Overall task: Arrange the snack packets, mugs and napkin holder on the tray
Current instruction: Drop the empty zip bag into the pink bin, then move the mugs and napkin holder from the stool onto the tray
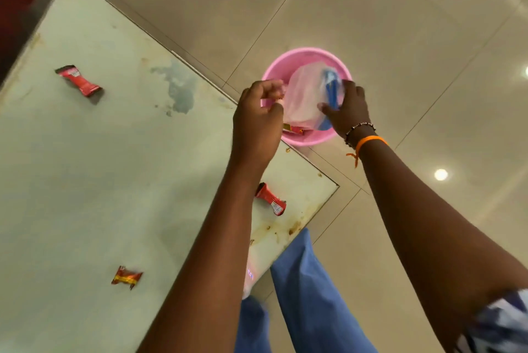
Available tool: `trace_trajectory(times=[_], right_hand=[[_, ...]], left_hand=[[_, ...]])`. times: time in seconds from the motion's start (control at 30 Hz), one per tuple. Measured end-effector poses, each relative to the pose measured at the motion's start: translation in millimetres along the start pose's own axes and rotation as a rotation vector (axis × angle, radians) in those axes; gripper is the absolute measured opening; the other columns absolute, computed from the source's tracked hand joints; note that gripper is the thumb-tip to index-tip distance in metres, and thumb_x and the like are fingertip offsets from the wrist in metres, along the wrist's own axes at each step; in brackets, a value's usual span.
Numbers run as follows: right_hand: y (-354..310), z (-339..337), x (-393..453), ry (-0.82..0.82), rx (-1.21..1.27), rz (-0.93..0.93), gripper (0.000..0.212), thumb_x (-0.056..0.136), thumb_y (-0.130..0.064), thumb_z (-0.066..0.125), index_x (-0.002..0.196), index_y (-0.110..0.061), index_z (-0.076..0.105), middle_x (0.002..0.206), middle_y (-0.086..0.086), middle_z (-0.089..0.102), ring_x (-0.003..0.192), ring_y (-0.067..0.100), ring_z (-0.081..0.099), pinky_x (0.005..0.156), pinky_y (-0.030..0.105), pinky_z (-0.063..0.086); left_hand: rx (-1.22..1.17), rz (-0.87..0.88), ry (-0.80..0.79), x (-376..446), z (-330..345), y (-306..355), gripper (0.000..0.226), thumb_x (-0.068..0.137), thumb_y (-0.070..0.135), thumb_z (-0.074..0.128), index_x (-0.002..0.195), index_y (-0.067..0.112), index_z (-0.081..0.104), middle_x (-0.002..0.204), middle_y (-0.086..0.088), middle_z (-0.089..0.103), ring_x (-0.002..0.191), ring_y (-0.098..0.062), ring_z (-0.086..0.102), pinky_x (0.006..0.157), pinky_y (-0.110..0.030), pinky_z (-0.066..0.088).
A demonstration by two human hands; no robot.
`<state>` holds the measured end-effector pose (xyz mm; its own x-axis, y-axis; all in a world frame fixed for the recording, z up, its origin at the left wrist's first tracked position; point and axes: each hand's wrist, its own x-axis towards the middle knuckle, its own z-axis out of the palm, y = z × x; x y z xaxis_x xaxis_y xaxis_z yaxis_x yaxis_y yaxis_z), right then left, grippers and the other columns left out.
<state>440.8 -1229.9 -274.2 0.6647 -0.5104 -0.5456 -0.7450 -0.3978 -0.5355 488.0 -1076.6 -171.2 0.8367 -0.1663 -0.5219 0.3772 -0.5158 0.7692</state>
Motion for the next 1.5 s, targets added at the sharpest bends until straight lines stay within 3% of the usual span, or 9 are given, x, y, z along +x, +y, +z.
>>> trace_trajectory(times=[0.1, 0.2, 0.27, 0.4, 0.47, 0.57, 0.73, 1.07, 1.5], right_hand=[[1, 2, 10, -0.14, -0.034, 0.059, 0.048, 0.089, -0.023, 0.056, 0.132, -0.004, 0.043, 0.136, 0.022, 0.048, 0.126, 0.032, 0.044, 0.101, 0.031, 0.031], [-13, -4, 5, -0.104, 0.091, 0.085, 0.029, 0.091, -0.022, 0.052, 0.112, -0.004, 0.059, 0.108, 0.018, 0.064, 0.103, 0.033, 0.059, 0.1, 0.042, 0.044], [-27, -9, -6, -0.11, 0.211, 0.072, 0.023, 0.09, -0.017, 0.052, 0.104, -0.002, 0.062, 0.097, 0.009, 0.059, 0.097, 0.03, 0.058, 0.097, 0.049, 0.046], [-66, -14, -45, -0.134, 0.387, -0.031, 0.02, 0.09, -0.007, 0.048, 0.103, 0.003, 0.06, 0.096, 0.011, 0.058, 0.085, 0.027, 0.06, 0.075, 0.034, 0.052], [-86, -14, -71, -0.143, 0.41, -0.093, 0.017, 0.091, -0.006, 0.046, 0.098, -0.003, 0.061, 0.097, 0.013, 0.062, 0.082, 0.026, 0.061, 0.073, 0.034, 0.052], [-112, -8, -119, -0.212, 0.462, -0.153, 0.023, 0.091, -0.003, 0.043, 0.082, -0.017, 0.059, 0.088, 0.007, 0.062, 0.072, 0.016, 0.059, 0.068, 0.026, 0.05], [-140, 17, -211, -0.366, 0.471, -0.228, 0.019, 0.091, -0.002, 0.044, 0.092, -0.012, 0.061, 0.079, -0.001, 0.06, 0.066, 0.009, 0.056, 0.064, 0.019, 0.046], [-139, 118, -441, -0.669, 0.384, -0.32, 0.02, 0.092, -0.001, 0.043, 0.101, -0.001, 0.061, 0.082, 0.008, 0.059, 0.065, 0.012, 0.055, 0.062, 0.021, 0.043], [-145, 272, -673, -1.031, 0.183, -0.447, 0.022, 0.092, 0.0, 0.043, 0.085, -0.01, 0.06, 0.073, 0.002, 0.059, 0.063, 0.012, 0.054, 0.061, 0.021, 0.042]], left_hand=[[-0.019, -0.003, -0.021, -8, 5, -5, 0.033, 0.084, -0.003, 0.047, 0.104, 0.019, 0.062, 0.111, -0.003, 0.062, 0.096, -0.008, 0.058, 0.076, -0.011, 0.047], [-0.071, -0.023, -0.023, -14, 5, -4, 0.031, 0.085, -0.002, 0.048, 0.103, 0.017, 0.063, 0.112, -0.003, 0.064, 0.099, -0.009, 0.06, 0.08, -0.015, 0.05], [-0.095, -0.037, -0.02, -18, 4, -2, 0.029, 0.086, -0.001, 0.048, 0.103, 0.017, 0.063, 0.112, -0.002, 0.064, 0.101, -0.009, 0.06, 0.08, -0.016, 0.05], [-0.164, -0.059, 0.015, -33, -9, 0, 0.026, 0.087, 0.004, 0.05, 0.1, 0.022, 0.063, 0.105, 0.005, 0.064, 0.096, -0.005, 0.06, 0.077, -0.014, 0.052], [-0.221, -0.062, 0.072, -46, -21, 1, 0.026, 0.088, 0.006, 0.051, 0.099, 0.026, 0.062, 0.097, 0.012, 0.063, 0.092, -0.002, 0.06, 0.07, -0.008, 0.051], [-0.299, -0.08, 0.176, -72, -45, -5, 0.027, 0.088, 0.007, 0.051, 0.103, 0.029, 0.059, 0.093, 0.014, 0.06, 0.094, -0.013, 0.064, 0.079, -0.022, 0.053], [-0.444, -0.091, 0.323, -144, -99, -33, 0.03, 0.088, 0.005, 0.049, 0.103, 0.029, 0.059, 0.093, 0.009, 0.061, 0.089, -0.016, 0.064, 0.088, -0.039, 0.052], [-0.639, -0.103, 0.659, -350, -210, -158, 0.028, 0.089, 0.003, 0.047, 0.101, 0.025, 0.06, 0.087, 0.006, 0.06, 0.083, -0.014, 0.064, 0.087, -0.033, 0.052], [-0.969, -0.249, 1.102, -538, -323, -318, 0.022, 0.092, 0.004, 0.048, 0.085, 0.021, 0.061, 0.1, -0.009, 0.06, 0.082, -0.016, 0.06, 0.074, -0.018, 0.05]])
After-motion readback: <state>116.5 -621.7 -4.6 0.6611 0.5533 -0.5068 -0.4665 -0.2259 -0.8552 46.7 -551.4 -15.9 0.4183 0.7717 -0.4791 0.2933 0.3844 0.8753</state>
